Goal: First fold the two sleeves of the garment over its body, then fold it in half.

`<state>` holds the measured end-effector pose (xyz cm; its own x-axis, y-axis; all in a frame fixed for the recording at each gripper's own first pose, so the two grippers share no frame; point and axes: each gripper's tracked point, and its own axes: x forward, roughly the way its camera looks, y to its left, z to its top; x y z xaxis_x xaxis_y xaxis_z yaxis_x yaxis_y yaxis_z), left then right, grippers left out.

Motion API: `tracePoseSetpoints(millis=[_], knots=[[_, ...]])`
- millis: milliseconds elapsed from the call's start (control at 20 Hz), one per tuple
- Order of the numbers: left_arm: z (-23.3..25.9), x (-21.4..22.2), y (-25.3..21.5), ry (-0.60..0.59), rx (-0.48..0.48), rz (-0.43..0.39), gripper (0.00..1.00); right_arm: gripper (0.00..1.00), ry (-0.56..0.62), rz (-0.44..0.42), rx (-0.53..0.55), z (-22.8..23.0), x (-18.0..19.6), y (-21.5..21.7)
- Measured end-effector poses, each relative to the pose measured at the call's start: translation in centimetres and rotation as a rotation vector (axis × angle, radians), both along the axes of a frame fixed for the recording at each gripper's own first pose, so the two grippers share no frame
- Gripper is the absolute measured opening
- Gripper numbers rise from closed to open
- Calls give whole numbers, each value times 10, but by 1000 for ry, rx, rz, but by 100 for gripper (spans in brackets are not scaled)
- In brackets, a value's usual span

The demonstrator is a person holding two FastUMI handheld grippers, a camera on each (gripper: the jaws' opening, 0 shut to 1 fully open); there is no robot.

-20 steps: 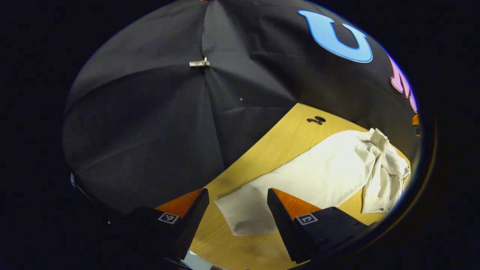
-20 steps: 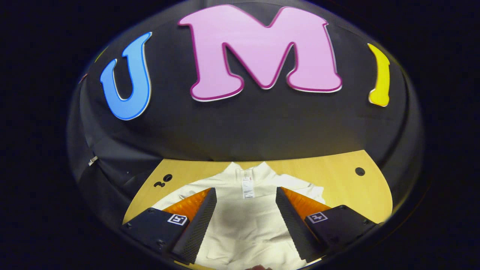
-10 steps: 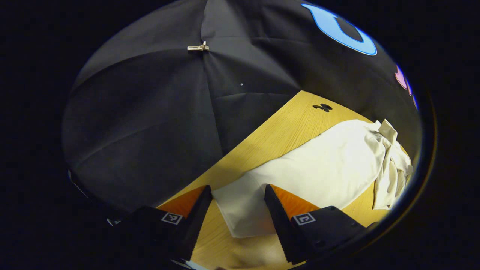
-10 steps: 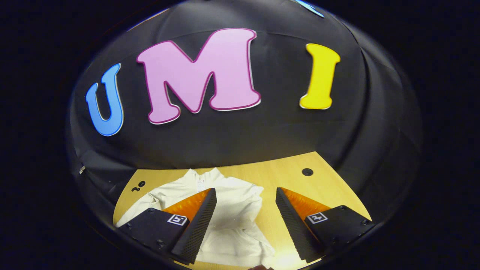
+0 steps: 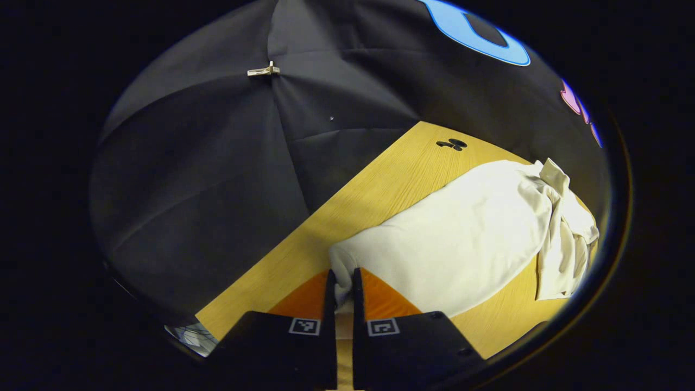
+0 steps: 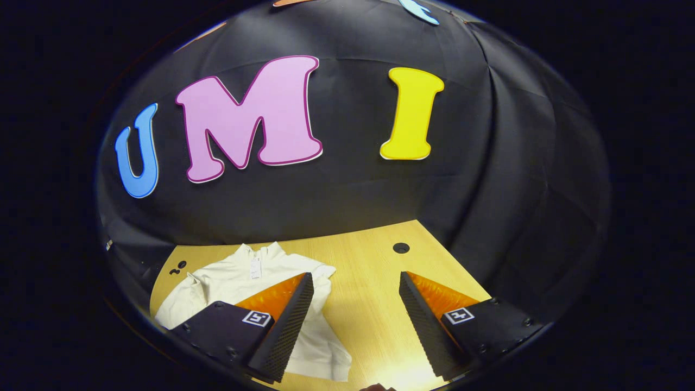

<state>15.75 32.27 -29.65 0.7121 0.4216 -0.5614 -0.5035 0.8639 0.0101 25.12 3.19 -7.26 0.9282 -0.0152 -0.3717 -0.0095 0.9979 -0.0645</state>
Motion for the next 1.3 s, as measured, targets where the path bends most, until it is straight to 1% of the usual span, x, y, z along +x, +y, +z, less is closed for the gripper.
tracePoseSetpoints(millis=[100, 250, 350, 450, 650, 850, 950, 1100, 1150, 1200, 1300], knots=[[2, 1, 1, -20, -47, 42, 7, 98, 0, -7, 1, 1, -1, -6], [5, 2, 3, -53, -160, 88, 7, 98, -4, -11, 5, 2, 3, -12], [15, 3, 7, -91, -200, 124, 6, 98, -6, -12, 1, 4, 6, -19], [34, 8, 5, -133, -211, 131, 6, 98, -5, -13, -8, 4, 9, -27], [84, 29, -10, -194, -191, 79, 6, 98, 4, -19, -3, 1, 14, -41], [133, 61, -38, -253, -181, 24, 6, 98, 9, -9, -5, -5, 16, -50], [157, 81, -54, -274, -161, -12, 6, 98, 13, 0, -11, -10, 17, -55], [192, 116, -84, -303, -128, -76, 6, 98, 18, 11, -25, -15, 18, -63], [204, 128, -95, -311, -110, -100, 11, 98, 22, 14, -24, -18, 18, -66], [217, 142, -109, -324, -99, -127, 6, 98, 26, 16, -22, -20, 18, -69], [239, 166, -140, -352, -91, -178, 6, 98, 33, 17, -18, -24, 19, -76]])
